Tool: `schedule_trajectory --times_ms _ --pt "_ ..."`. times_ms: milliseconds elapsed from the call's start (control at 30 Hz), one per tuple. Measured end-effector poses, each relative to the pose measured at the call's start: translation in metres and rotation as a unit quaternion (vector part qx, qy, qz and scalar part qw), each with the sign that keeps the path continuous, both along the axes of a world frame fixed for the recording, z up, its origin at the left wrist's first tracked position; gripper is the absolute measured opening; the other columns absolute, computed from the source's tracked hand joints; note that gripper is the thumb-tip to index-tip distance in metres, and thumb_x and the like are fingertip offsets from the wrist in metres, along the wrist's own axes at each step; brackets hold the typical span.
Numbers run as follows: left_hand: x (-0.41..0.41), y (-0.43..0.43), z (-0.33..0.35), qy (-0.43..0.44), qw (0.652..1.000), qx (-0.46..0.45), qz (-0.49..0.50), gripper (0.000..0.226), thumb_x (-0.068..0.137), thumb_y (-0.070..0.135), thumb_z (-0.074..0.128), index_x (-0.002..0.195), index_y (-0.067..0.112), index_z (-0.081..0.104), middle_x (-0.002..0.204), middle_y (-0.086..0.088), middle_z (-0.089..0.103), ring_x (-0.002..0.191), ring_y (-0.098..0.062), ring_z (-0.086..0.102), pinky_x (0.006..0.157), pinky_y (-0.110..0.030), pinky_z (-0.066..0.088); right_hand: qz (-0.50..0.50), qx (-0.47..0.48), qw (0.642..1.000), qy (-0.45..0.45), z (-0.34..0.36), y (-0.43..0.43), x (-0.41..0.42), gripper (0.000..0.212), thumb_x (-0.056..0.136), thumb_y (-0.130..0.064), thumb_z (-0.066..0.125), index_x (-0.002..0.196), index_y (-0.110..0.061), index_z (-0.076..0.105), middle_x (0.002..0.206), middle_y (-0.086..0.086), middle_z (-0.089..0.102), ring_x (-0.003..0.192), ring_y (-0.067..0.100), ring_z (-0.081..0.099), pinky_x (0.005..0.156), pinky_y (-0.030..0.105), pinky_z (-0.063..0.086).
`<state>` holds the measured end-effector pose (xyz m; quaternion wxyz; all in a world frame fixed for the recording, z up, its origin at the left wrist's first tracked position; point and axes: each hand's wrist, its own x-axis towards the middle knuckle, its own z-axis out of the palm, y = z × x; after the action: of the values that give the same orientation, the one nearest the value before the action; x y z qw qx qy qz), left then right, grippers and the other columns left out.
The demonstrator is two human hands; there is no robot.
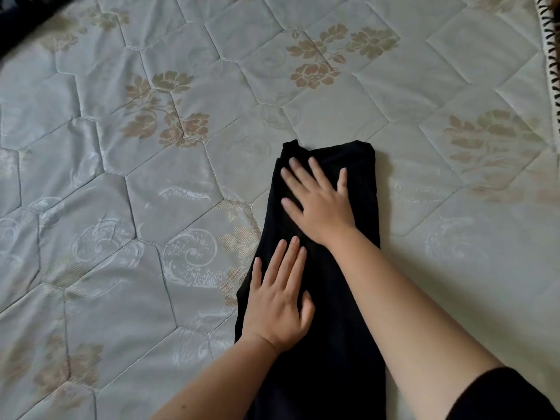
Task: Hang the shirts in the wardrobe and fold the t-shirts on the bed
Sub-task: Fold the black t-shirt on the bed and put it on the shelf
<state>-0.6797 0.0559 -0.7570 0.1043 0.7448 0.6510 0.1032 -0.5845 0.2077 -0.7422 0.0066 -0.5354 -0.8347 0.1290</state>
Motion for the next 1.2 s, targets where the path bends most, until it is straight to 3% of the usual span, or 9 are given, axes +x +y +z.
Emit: schedule_trajectory --times_ms 100,233,333,500,767,833,933,1067,1200 --pt "0.000 0.000 0.000 -0.008 1.000 0.005 0.004 0.072 0.075 0.033 0.042 0.144 0.015 0.032 0.154 0.000 0.026 0.142 -0.017 0.018 0.112 -0.043 0.011 -0.079 -0.006 0.997 -0.003 0.003 -0.003 0.000 0.055 0.101 -0.042 0.022 0.151 -0.028 0.003 0.158 -0.012 -0.007 0.146 0.017 -0.011 0.112 0.055 -0.008" --pt "0.001 0.000 -0.001 -0.009 1.000 0.017 0.007 0.070 0.076 0.033 0.041 0.143 0.015 0.033 0.153 -0.001 0.028 0.142 -0.017 0.019 0.116 -0.045 0.012 -0.097 -0.006 0.995 -0.013 0.000 -0.039 0.013 0.056 0.100 -0.043 0.020 0.151 -0.026 0.004 0.159 -0.004 -0.004 0.146 0.021 -0.007 0.113 0.055 -0.003" --pt "0.001 0.000 0.000 -0.010 1.000 0.019 0.009 0.069 0.077 0.033 0.041 0.143 0.015 0.035 0.152 -0.002 0.031 0.141 -0.017 0.019 0.110 -0.050 0.015 -0.114 0.020 0.993 -0.008 -0.004 -0.073 0.022 0.061 0.094 -0.044 0.015 0.149 -0.020 0.023 0.158 0.003 0.016 0.145 0.025 0.014 0.111 0.058 0.014" --pt "0.001 -0.002 -0.001 -0.013 1.000 0.023 0.006 0.065 0.080 0.034 0.038 0.141 0.013 0.041 0.151 -0.003 0.033 0.141 -0.019 0.025 0.109 -0.048 0.015 -0.133 0.044 0.990 -0.017 -0.008 -0.126 0.027 0.059 0.090 -0.040 0.028 0.140 -0.012 0.043 0.148 0.008 0.040 0.135 0.033 0.038 0.101 0.060 0.033" --pt "0.003 -0.006 0.014 0.021 0.999 -0.042 0.002 0.073 0.082 0.041 0.015 0.151 0.016 0.016 0.159 0.003 0.006 0.145 -0.012 -0.003 0.116 -0.046 0.002 -0.155 -0.054 0.986 -0.036 0.003 -0.207 0.045 0.067 0.084 -0.051 0.032 0.139 -0.015 0.045 0.149 0.005 0.039 0.136 0.031 0.027 0.087 0.075 0.031" --pt "0.007 -0.007 0.020 0.052 0.996 -0.069 -0.001 0.065 0.092 0.038 0.022 0.151 0.015 0.009 0.159 0.002 -0.001 0.146 -0.016 -0.007 0.116 -0.048 0.002 -0.157 -0.085 0.982 -0.056 0.010 -0.225 0.050 0.075 0.086 -0.061 0.029 0.147 -0.018 0.026 0.157 0.001 0.016 0.141 0.038 0.019 0.092 0.075 0.025" --pt "0.009 -0.017 0.024 0.083 0.993 -0.089 -0.006 0.065 0.097 0.040 0.028 0.151 0.015 0.003 0.159 -0.002 -0.007 0.145 -0.019 -0.012 0.115 -0.052 0.002 -0.161 -0.143 0.974 -0.068 0.013 -0.247 0.060 0.083 0.087 -0.070 0.022 0.138 -0.024 -0.026 0.142 -0.007 -0.039 0.142 0.037 -0.020 0.105 0.070 0.006" --pt "0.002 -0.060 0.016 0.061 0.995 -0.075 -0.027 0.072 0.088 0.052 0.019 0.151 0.019 0.012 0.159 -0.007 -0.001 0.145 -0.020 -0.010 0.112 -0.057 0.007 -0.162 -0.185 0.967 -0.073 0.023 -0.260 0.060 0.091 0.085 -0.072 0.025 0.137 -0.024 -0.032 0.136 -0.006 -0.047 0.139 0.034 -0.029 0.106 0.069 0.003" --pt "-0.004 -0.103 0.006 0.065 0.996 -0.060 -0.029 0.071 0.082 0.052 0.036 0.144 0.018 0.035 0.153 -0.014 0.026 0.143 -0.028 0.016 0.103 -0.061 0.026 -0.137 -0.205 0.964 -0.094 0.027 -0.273 0.064 0.094 0.083 -0.075 0.025 0.131 -0.023 -0.036 0.134 -0.005 -0.049 0.138 0.035 -0.030 0.106 0.069 0.004"
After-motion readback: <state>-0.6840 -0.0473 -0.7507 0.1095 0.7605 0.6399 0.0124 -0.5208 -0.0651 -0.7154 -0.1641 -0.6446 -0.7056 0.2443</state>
